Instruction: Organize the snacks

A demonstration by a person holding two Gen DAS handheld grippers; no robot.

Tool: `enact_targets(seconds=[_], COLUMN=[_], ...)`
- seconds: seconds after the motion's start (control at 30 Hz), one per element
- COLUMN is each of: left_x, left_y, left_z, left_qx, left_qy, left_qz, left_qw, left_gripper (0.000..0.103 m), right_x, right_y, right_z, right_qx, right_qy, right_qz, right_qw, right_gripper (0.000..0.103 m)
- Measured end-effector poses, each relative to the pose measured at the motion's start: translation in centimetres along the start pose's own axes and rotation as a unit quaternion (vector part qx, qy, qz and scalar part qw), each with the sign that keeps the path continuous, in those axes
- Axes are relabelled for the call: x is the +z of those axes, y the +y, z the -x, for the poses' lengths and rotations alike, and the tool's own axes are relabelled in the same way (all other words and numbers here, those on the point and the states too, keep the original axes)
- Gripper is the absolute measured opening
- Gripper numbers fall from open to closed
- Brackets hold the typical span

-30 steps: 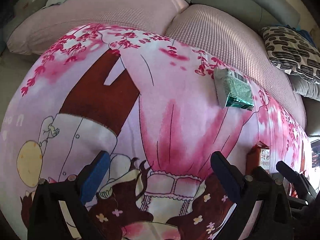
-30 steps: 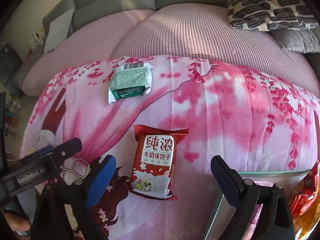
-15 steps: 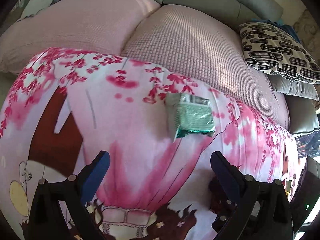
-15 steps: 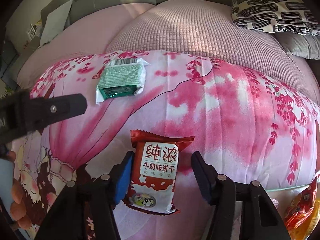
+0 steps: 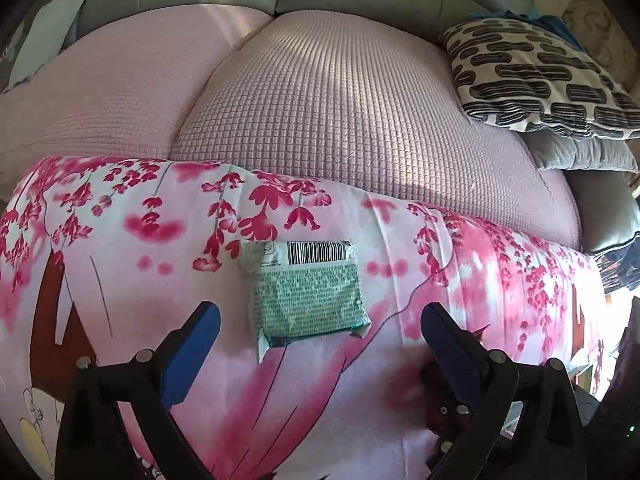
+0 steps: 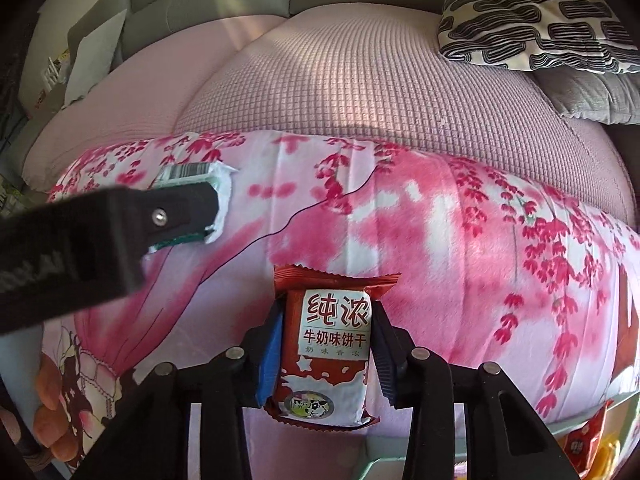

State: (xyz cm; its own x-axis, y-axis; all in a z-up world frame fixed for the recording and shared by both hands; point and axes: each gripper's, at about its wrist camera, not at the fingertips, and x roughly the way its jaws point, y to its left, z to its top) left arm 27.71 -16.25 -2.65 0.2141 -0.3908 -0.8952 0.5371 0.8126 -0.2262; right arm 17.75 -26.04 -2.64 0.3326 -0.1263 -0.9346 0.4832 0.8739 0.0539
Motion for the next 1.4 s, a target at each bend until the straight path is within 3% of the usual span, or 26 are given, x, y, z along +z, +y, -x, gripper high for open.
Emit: enact_targets(seconds=[0.1,0.27,0.57,1.0,1.4], left_x=[0.3,0.4,0.2,-1.5,-3.0], left_y=[0.1,0.6,0.9,2.7,2.8], left_z=[-1.0,-2.1,-1.8,0.3,6.0], left_qx=[0.002,0.015,0.016,0.005,-0.02], left_qy=[0.009,0.019,0.019,0.017,-0.031], left_qz=[0.009,0.019,0.017,0.058,0.086], left_qw=[0.9999,0.9995,0.9995,0.9982,0.9956], left_gripper=[0.099,0.075,0.062,0.059,0.058], right_x=[0.3,0.4,0.5,0.6,0.4], right_y=[-0.2,-0.3,-0.3,0.1,0.7], right_z=[-0.1,-0.2,-0.2,-0.2,4.4], right_qx=[-0.002,-0.001,-0.002,0.02,0.046], right_qy=[0.0,-0.001,0.002,0.016,-0.009], right_qz=[0.003,0.005,0.002,-0.015,-0.031], right_qw=[1.0,1.0,1.0,1.0,0.998], right_gripper=[0.043,0.043,0.043,0.042,0.042])
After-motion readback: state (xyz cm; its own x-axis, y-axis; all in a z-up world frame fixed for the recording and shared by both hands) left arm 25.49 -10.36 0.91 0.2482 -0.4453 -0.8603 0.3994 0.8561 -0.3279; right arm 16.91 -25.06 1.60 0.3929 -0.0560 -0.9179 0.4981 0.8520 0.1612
